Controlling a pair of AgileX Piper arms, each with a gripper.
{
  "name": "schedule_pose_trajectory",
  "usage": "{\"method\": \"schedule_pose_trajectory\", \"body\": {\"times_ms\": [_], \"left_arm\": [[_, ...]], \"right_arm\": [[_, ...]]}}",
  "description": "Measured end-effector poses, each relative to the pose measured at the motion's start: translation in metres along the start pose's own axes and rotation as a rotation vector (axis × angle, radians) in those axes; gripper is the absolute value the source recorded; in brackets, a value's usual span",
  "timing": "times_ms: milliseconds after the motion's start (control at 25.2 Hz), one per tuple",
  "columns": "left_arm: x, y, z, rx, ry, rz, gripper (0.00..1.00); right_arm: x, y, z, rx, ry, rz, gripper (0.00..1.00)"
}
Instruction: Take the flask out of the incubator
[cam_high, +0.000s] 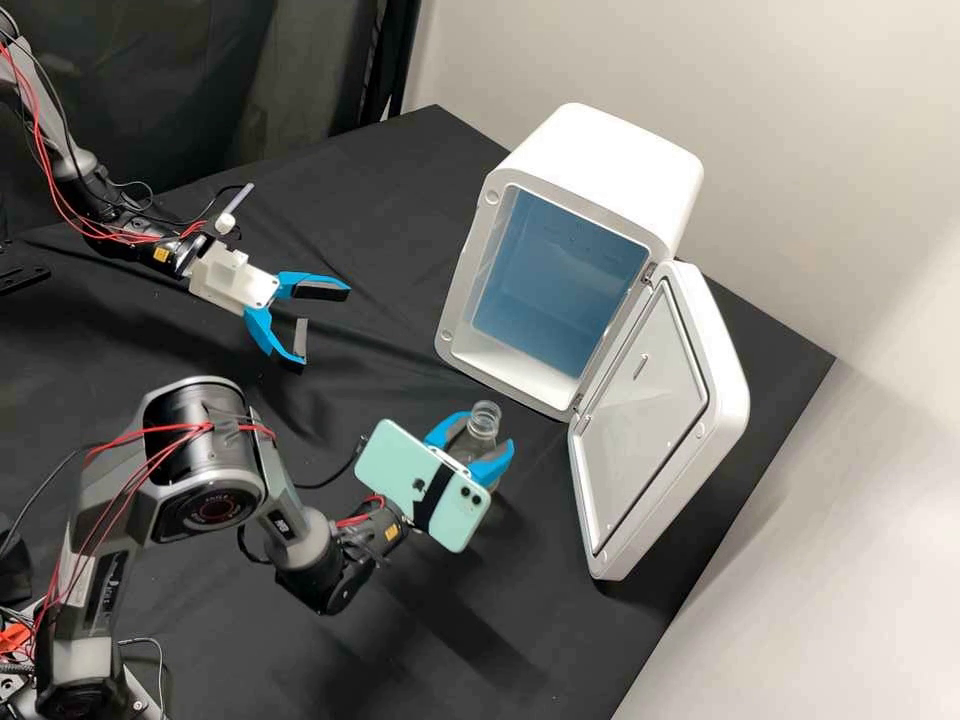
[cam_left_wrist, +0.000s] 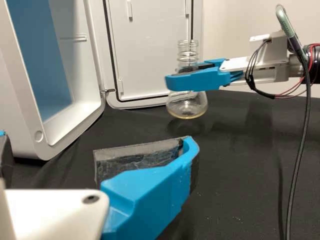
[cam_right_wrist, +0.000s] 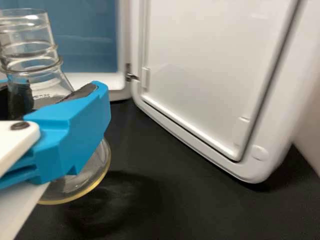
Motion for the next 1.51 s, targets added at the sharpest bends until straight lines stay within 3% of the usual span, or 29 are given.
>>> {"method": "schedule_pose_trajectory", "body": {"times_ms": [238,397,556,794,1112,1509], "left_arm": [[-0.001,0.0041,0.004,0.004,-0.012,0.012,1.0],[-0.003,0.0043,0.005,0.005,-0.014,0.012,1.0],[-0.003,0.0031,0.006,0.004,-0.015,0.008,1.0],[-0.003,0.0031,0.006,0.004,-0.015,0.008,1.0],[-0.003,0.0031,0.006,0.004,-0.015,0.008,1.0],[-0.004,0.0066,0.008,0.007,-0.019,0.019,1.0]], "right_arm": [[-0.011,0.005,0.036,0.03,-0.093,0.011,0.0],[-0.016,0.011,0.047,0.025,-0.109,0.016,0.0],[-0.018,0.013,0.05,0.051,-0.096,0.003,0.0],[-0.018,0.009,0.048,0.082,-0.062,-0.045,0.0],[-0.016,0.009,0.056,0.09,-0.074,-0.043,0.0],[-0.017,0.01,0.059,0.089,-0.076,-0.043,0.0]]}}
